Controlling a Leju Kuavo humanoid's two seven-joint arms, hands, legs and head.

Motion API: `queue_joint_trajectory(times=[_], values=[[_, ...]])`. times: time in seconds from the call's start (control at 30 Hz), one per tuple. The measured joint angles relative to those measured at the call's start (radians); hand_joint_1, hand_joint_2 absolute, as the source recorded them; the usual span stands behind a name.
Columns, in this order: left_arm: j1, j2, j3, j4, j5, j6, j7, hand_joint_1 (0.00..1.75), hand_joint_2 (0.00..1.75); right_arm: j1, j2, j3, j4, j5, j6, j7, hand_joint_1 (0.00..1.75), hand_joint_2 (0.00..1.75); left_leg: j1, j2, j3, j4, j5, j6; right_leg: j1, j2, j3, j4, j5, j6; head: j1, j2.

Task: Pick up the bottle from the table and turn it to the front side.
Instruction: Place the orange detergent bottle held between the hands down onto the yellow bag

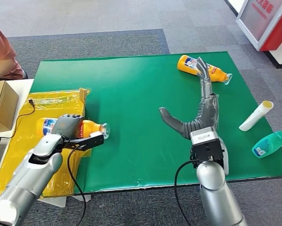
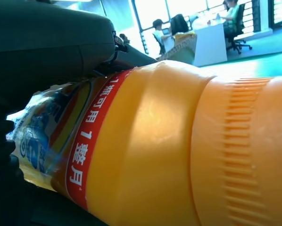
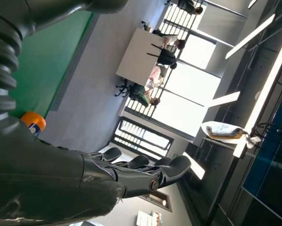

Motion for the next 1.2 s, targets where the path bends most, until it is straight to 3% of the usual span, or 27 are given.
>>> queue_joint_trajectory(times=[0.4, 0.53, 0.9, 1.03, 1.2], values=[[0.066, -0.025, -0.014, 0.035, 0.055, 0.041, 0.020, 1.75, 1.75, -0.001, 0.000, 0.000, 0.000, 0.003, -0.012, 0.000, 0.00, 1.75, 0.000, 0.000, 0.001, 0.000, 0.000, 0.000, 0.000, 0.000, 0.001, 0.000, 0.000, 0.000, 0.000, 0.000], [0.077, -0.029, -0.015, 0.034, 0.065, 0.049, 0.026, 0.00, 1.75, -0.001, 0.000, 0.000, 0.000, 0.004, -0.013, 0.003, 0.00, 1.75, 0.000, 0.000, 0.003, 0.000, 0.000, 0.000, 0.000, 0.000, 0.003, 0.000, 0.000, 0.000, 0.000, 0.000], [0.121, -0.051, 0.002, 0.025, 0.023, 0.134, 0.075, 0.00, 1.75, 0.012, 0.000, 0.000, 0.000, 0.013, -0.014, 0.009, 0.00, 1.75, 0.000, 0.000, 0.003, 0.000, 0.000, 0.000, 0.000, 0.000, 0.004, 0.000, 0.000, 0.000, 0.000, 0.000], [0.143, -0.057, 0.007, 0.006, -0.027, 0.181, 0.121, 0.00, 0.00, 0.021, 0.000, 0.000, -0.003, 0.015, -0.013, 0.011, 0.00, 1.75, 0.000, 0.000, 0.003, 0.000, 0.000, 0.000, 0.000, 0.000, 0.004, 0.000, 0.000, 0.000, 0.000, 0.000], [0.189, -0.065, 0.025, -0.033, -0.108, 0.237, 0.175, 0.00, 0.00, 0.032, 0.000, 0.000, -0.014, 0.020, -0.013, 0.017, 0.00, 1.75, 0.000, 0.000, 0.003, 0.000, 0.000, 0.000, 0.000, 0.000, 0.003, 0.000, 0.000, 0.000, 0.000, 0.000]])
